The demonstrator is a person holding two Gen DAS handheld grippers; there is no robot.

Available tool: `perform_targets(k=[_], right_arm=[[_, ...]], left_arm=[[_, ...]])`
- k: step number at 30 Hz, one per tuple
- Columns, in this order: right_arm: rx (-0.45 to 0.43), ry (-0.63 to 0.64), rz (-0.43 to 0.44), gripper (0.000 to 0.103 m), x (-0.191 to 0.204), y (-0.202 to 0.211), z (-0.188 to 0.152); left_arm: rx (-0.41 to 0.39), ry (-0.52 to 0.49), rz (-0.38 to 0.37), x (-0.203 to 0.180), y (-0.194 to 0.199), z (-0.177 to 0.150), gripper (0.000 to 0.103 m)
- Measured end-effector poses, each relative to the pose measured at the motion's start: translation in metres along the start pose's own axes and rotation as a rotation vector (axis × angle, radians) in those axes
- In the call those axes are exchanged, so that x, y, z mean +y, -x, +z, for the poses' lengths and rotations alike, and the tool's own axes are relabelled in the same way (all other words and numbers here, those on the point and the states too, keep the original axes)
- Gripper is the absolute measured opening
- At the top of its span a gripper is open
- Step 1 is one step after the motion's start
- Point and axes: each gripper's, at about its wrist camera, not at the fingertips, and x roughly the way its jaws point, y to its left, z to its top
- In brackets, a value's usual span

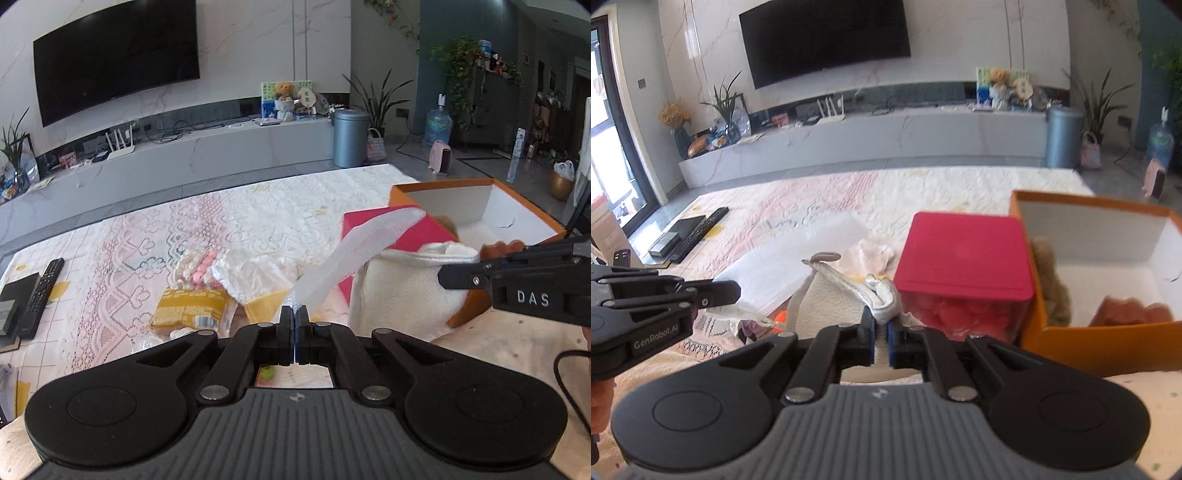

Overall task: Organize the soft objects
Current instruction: 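Lift the plastic bag with the left tool while the right tool lifts the cloth bag toward the box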

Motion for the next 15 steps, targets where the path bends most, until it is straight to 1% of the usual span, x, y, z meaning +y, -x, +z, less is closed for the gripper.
perform_targets(k=[5,8,15], right_arm=[[-0.028,-0.012,-0.045,0.004,-0.018,0.023,0.012],[-0.054,-0.015,-0.075,0.004,-0.029,0.038,0.019],[-0.111,0.023,-0.144,0.004,-0.053,0.066,0.042]], left_arm=[[0.004,0.010,-0.043,-0.015,0.007,0.011,0.000],[-0.007,-0.009,-0.052,-0.025,0.010,0.019,0.000],[-0.027,-0.025,-0.109,-0.049,0.008,0.053,0.000]])
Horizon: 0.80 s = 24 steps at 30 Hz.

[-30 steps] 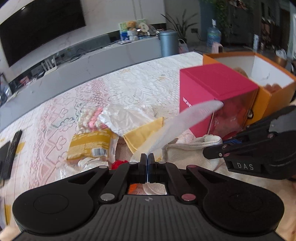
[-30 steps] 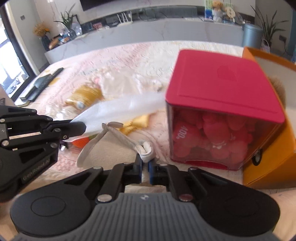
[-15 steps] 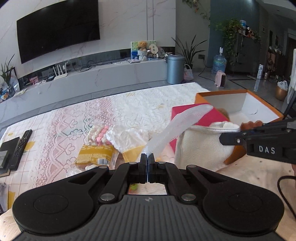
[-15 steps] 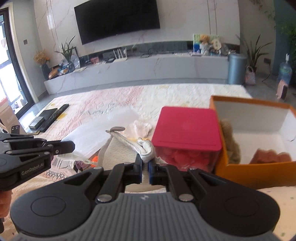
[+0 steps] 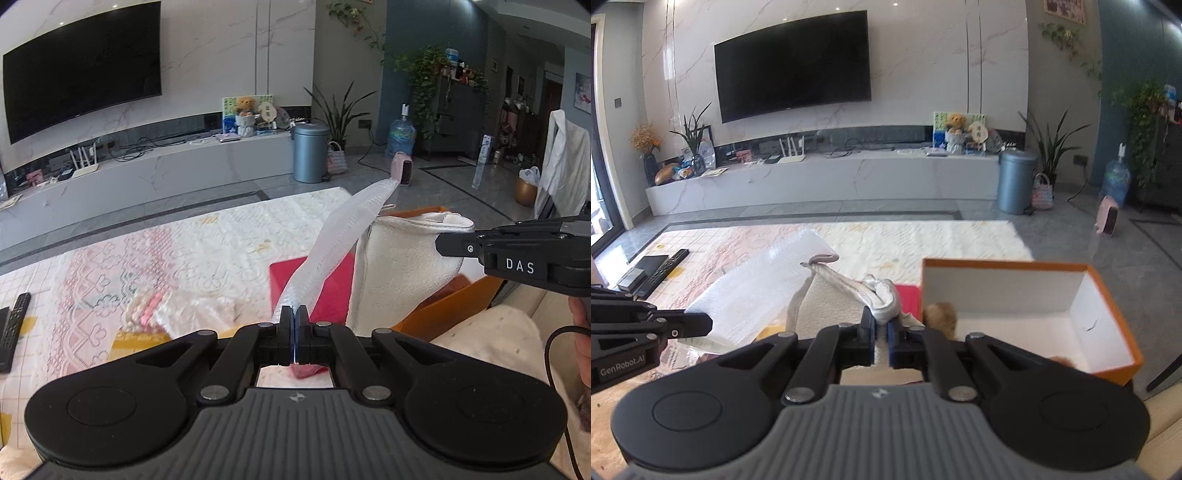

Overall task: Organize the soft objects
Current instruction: 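Lift the plastic bag with the left tool while the right tool lifts the cloth bag toward the box, then lower the plastic bag into the box with the left tool while the right tool releases the cloth bag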

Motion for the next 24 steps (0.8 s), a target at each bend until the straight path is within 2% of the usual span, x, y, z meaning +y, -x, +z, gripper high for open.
perform_targets(k=[10,16,19,24], right_arm=[[-0.035,0.039,-0.123,0.004,-0.054,-0.007,0.038],[0.002,0.004,-0.175,0.004,-0.095,-0.040,0.053],[0.018,0.008,-0.228,0.004,-0.113,-0.059,0.054],[0.081,-0.017,-0.255,0.004,-0.143,-0.096,0.052]], left_arm=[[0.019,-0.035,-0.133,-0.031,-0.044,0.052,0.000],[0.069,-0.019,-0.220,-0.042,-0.090,0.078,0.000],[0.092,-0.031,-0.235,-0.051,-0.115,0.087,0.000],[0.163,-0.043,-0.273,-0.070,-0.162,0.089,0.000]])
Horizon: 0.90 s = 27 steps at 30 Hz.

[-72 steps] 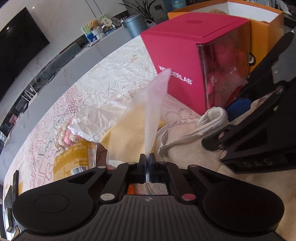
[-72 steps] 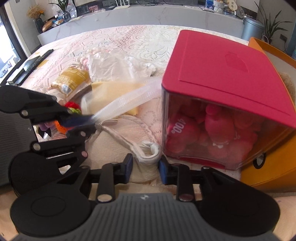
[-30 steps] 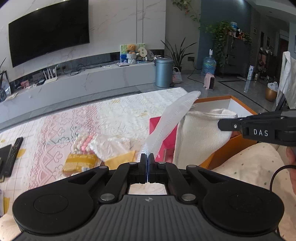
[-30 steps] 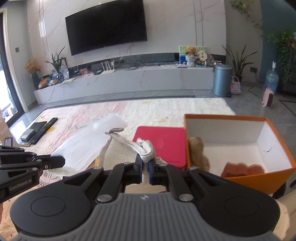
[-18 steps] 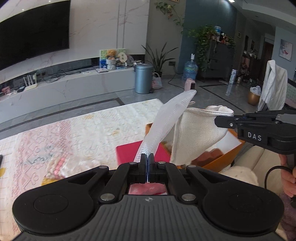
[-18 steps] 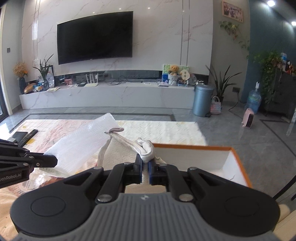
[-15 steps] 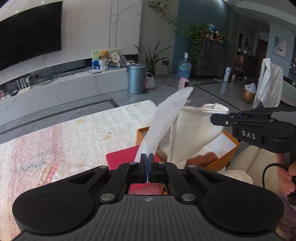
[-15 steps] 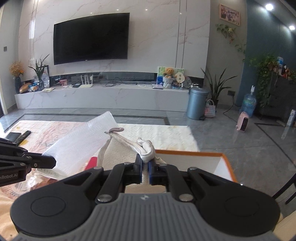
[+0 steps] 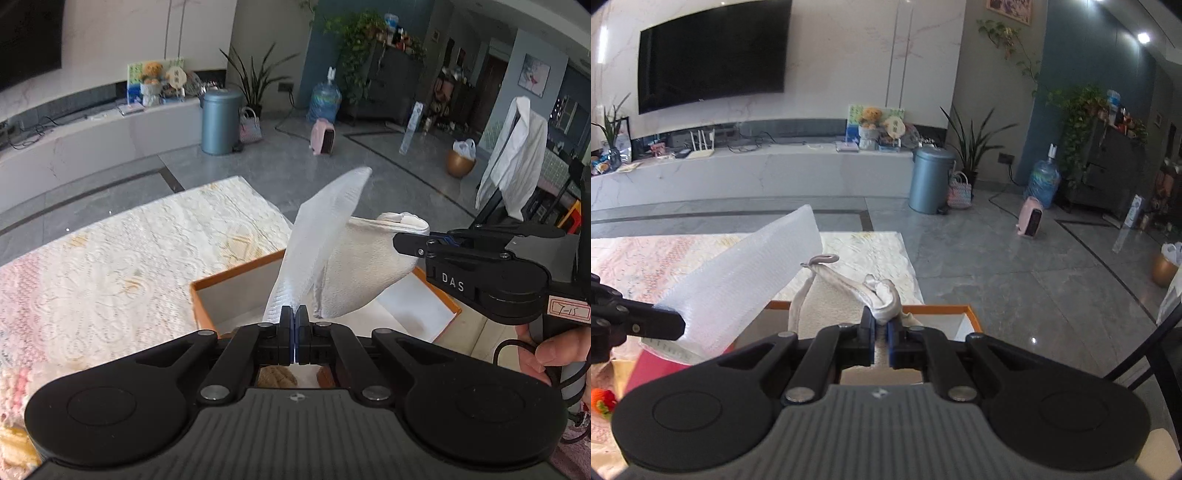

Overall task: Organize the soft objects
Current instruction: 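Lower the plastic bag into the box with the left tool while the right tool releases the cloth bag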

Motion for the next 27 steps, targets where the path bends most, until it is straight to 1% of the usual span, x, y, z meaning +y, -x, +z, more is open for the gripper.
perform_targets(k=[3,5,11,13,19,22,27], right_arm=[[0.056,0.002,-0.003,0.004,-0.006,-0.031,-0.005],[0.086,0.010,-0.006,0.004,-0.007,-0.049,-0.009],[0.116,0.025,-0.014,0.004,-0.009,-0.092,-0.018],[0.142,0.018,-0.001,0.004,-0.009,-0.105,-0.021],[0.277,0.036,0.076,0.004,-0.004,-0.133,-0.037],[0.321,0.036,0.087,0.004,-0.001,-0.142,-0.044],[0.365,0.039,0.090,0.006,0.003,-0.145,-0.046]], left_arm=[[0.066,0.041,-0.044,0.003,-0.033,0.001,0.000],[0.102,0.061,-0.058,0.008,-0.053,-0.001,0.000],[0.172,0.071,-0.051,0.010,-0.096,-0.001,0.000],[0.210,0.081,-0.046,0.011,-0.106,0.000,0.000],[0.300,0.088,-0.039,0.013,-0.123,-0.013,0.000],[0.335,0.090,-0.042,0.012,-0.127,-0.017,0.000],[0.393,0.071,-0.036,0.004,-0.130,-0.025,0.000]])
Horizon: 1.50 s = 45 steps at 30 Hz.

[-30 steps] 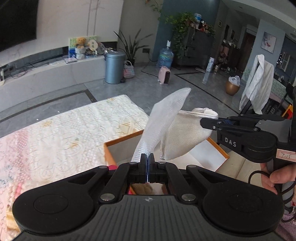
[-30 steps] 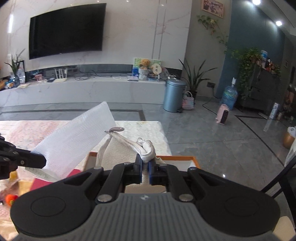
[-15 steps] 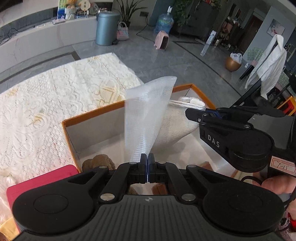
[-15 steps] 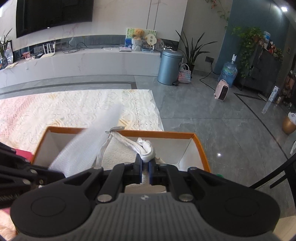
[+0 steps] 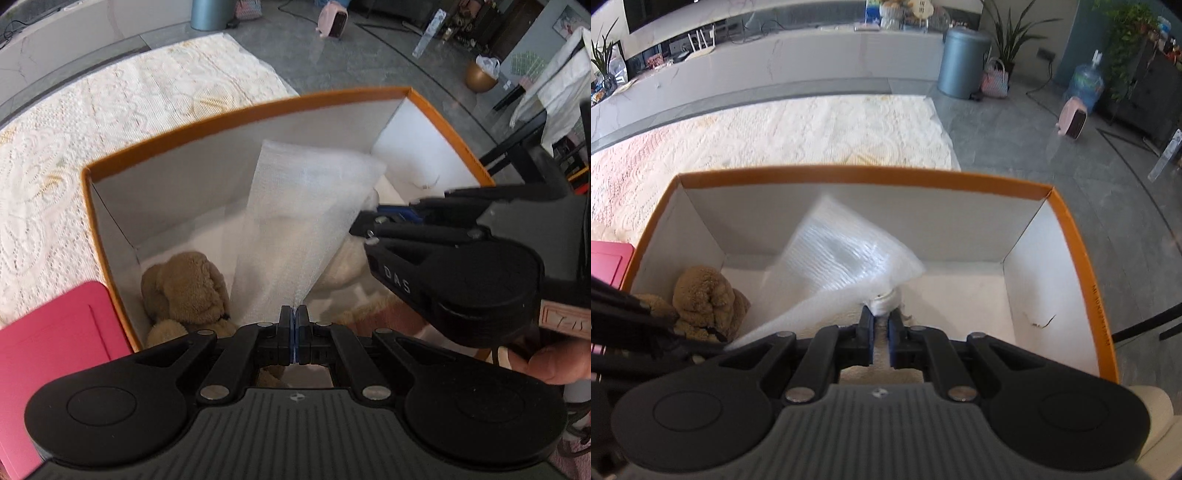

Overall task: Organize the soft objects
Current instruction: 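Lower the plastic bag into the box with the left tool while the right tool releases the cloth bag, then move both open tools back from the box toward the items on the bed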

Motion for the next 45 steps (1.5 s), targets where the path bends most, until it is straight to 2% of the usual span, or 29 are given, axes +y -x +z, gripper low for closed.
perform_targets(k=[2,7,11,12,14,16,18,21,31,38,43,45], right_arm=[[0.011,0.017,-0.009,0.009,0.004,0.001,-0.001],[0.048,0.021,-0.022,0.021,0.004,0.002,-0.011],[0.057,0.007,-0.031,0.032,0.001,0.008,-0.014],[0.054,0.004,-0.037,0.037,0.000,0.010,-0.013],[0.051,0.003,-0.052,0.047,-0.001,0.017,-0.012],[0.042,0.006,-0.070,0.061,-0.001,0.024,-0.012],[0.030,0.017,-0.087,0.067,0.000,0.034,-0.012],[0.025,0.035,-0.119,0.068,0.004,0.046,-0.014],[-0.014,0.050,-0.143,0.071,0.015,0.092,-0.025],[-0.031,0.032,-0.067,0.071,0.032,0.125,-0.038],[-0.104,0.039,0.014,0.071,0.060,0.153,-0.051],[-0.130,0.039,0.053,0.071,0.075,0.162,-0.057]], left_arm=[[0.027,-0.002,-0.002,-0.003,-0.001,-0.001,0.001],[0.010,-0.014,0.011,-0.004,0.006,-0.009,0.003],[-0.025,-0.016,0.008,-0.005,0.019,-0.017,0.025],[-0.033,-0.016,0.007,-0.005,0.023,-0.019,0.029],[-0.054,-0.014,0.017,-0.003,0.032,-0.023,0.043],[-0.077,-0.011,0.024,-0.004,0.041,-0.026,0.049],[-0.089,-0.002,0.022,-0.003,0.051,-0.030,0.052],[-0.108,0.008,0.020,-0.004,0.067,-0.035,0.056],[-0.213,0.028,0.012,-0.015,0.108,-0.051,0.057],[-0.306,0.051,0.042,-0.009,0.142,-0.082,0.057],[-0.379,0.094,0.076,0.005,0.167,-0.113,0.057],[-0.392,0.120,0.062,0.013,0.175,-0.127,0.057]])
